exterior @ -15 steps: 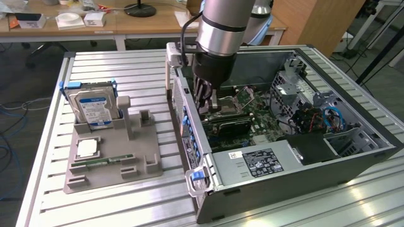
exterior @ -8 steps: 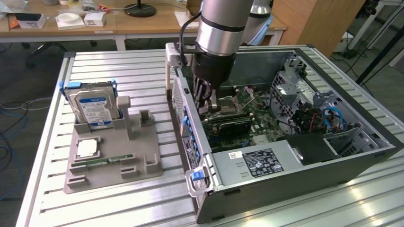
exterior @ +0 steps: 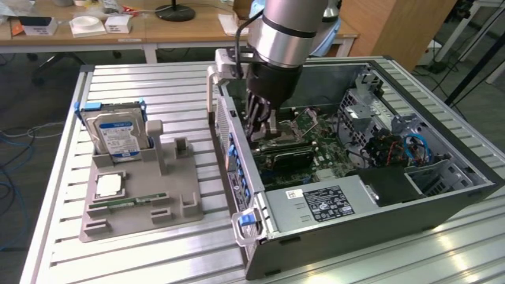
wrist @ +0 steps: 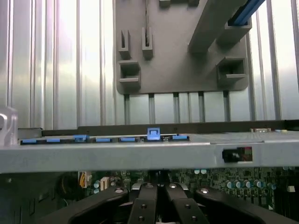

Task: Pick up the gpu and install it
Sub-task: 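Press down on the gpu until it lock into place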

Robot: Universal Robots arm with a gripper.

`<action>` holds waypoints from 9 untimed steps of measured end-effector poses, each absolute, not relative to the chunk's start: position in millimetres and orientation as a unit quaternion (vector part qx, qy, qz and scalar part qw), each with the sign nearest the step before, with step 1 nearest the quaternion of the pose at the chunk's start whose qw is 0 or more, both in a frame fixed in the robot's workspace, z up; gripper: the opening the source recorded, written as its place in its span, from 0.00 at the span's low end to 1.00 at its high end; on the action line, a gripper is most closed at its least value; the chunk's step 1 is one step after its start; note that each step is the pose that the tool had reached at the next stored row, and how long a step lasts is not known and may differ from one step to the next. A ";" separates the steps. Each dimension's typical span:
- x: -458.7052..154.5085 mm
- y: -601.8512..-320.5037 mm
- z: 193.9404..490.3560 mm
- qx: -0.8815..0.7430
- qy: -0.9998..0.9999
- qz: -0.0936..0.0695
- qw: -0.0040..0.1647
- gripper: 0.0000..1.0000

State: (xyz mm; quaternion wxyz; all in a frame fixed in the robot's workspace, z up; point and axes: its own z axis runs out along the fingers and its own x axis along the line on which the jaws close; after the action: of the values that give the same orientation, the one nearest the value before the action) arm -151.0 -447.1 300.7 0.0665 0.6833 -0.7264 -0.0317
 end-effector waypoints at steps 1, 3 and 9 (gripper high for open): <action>-147.3 -447.2 300.8 0.683 -0.726 -0.032 0.067 0.11; -140.4 -447.2 300.4 0.684 -0.726 -0.032 0.067 0.11; -135.0 -447.2 297.3 0.691 -0.720 -0.026 0.061 0.11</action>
State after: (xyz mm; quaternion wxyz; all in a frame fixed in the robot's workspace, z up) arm -135.0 -447.2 297.3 0.0614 0.6909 -0.7199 -0.0258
